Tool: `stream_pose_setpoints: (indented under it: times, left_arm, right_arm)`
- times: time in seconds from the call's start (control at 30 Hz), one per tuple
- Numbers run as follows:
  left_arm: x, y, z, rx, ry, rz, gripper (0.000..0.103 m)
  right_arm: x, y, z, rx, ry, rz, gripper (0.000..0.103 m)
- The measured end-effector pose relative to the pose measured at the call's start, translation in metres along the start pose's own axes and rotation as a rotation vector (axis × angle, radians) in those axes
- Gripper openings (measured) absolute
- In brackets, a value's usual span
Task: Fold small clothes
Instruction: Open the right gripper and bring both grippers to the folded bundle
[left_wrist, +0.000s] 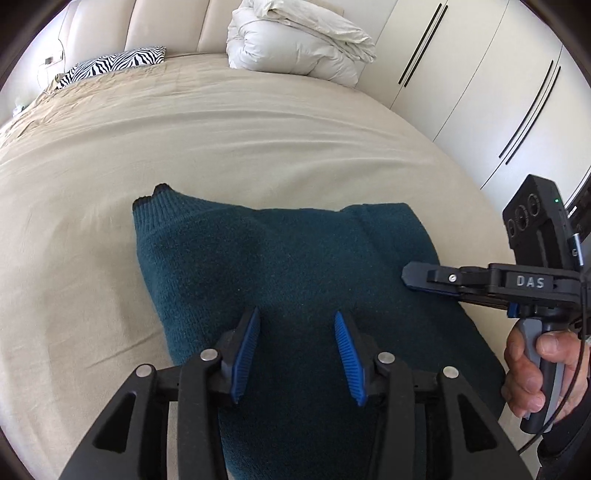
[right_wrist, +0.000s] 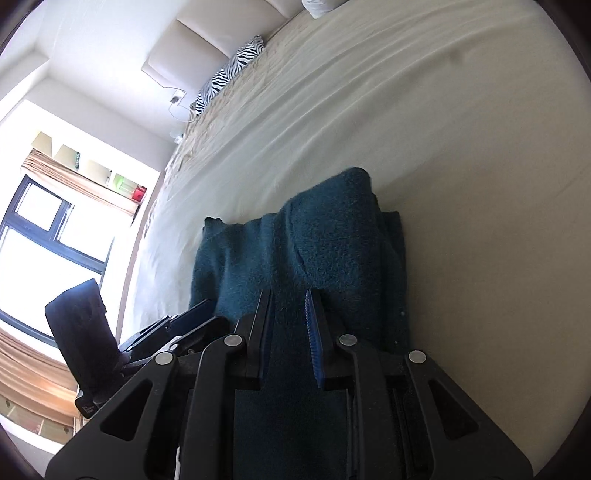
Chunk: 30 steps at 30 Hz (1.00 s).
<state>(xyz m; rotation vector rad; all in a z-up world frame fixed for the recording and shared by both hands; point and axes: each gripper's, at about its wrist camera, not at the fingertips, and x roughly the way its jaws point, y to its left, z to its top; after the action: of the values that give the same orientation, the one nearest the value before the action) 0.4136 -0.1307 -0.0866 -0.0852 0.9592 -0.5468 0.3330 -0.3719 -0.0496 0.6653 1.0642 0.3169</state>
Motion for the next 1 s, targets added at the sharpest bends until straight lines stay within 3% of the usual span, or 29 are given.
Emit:
stream_pose_setpoints:
  times: [0.2,0.37,0.47,0.5,0.57,0.67,0.7,0.73,0.77,0.83,0.9,1.0]
  left_arm:
    - [-0.005,-0.002,-0.003,0.022,-0.021,0.009,0.046]
    - [-0.048,-0.017,-0.015,0.046,-0.097,0.021,0.046]
    - [-0.026,-0.02,-0.029,0.081,-0.031,0.041,0.048]
    - [-0.022,-0.018,-0.032,0.079,-0.044,0.03,0.048]
    - [-0.022,-0.016,-0.03,0.064,-0.049,0.025,0.048]
    - [-0.037,-0.018,-0.025,0.057,-0.058,0.025,0.049]
    - [-0.047,-0.018,-0.025,0.053,-0.078,0.018,0.052]
    - [-0.058,-0.016,-0.025,0.049,-0.107,0.011,0.061]
    - [-0.069,-0.013,-0.026,0.043,-0.141,0.011,0.07]
    - [-0.087,-0.001,-0.029,-0.004,-0.192,0.03,0.094]
    - [-0.093,0.019,-0.031,-0.09,-0.191,-0.009,0.097]
    - [-0.078,0.043,-0.034,-0.225,-0.083,-0.091,0.096]
  right_arm:
    - [-0.005,-0.023,-0.013,0.005,-0.048,0.047,0.016]
    - [-0.066,-0.006,-0.041,-0.047,-0.132,0.127,0.018]
    - [-0.065,-0.015,-0.066,-0.056,-0.068,0.063,0.024]
    - [-0.056,-0.023,-0.073,-0.053,-0.044,0.044,0.024]
    - [-0.059,-0.03,-0.081,-0.051,-0.088,0.081,0.024]
    - [-0.078,-0.023,-0.078,-0.028,-0.083,0.071,0.026]
    - [-0.088,-0.019,-0.077,-0.041,-0.107,0.07,0.028]
    - [-0.1,-0.016,-0.076,-0.061,-0.138,0.068,0.032]
    - [-0.112,-0.014,-0.074,-0.072,-0.159,0.06,0.05]
    - [-0.132,-0.022,-0.074,-0.064,-0.178,0.01,0.076]
    - [-0.141,-0.03,-0.064,-0.054,-0.159,-0.005,0.076]
    - [-0.132,-0.048,-0.049,-0.01,-0.056,-0.013,0.076]
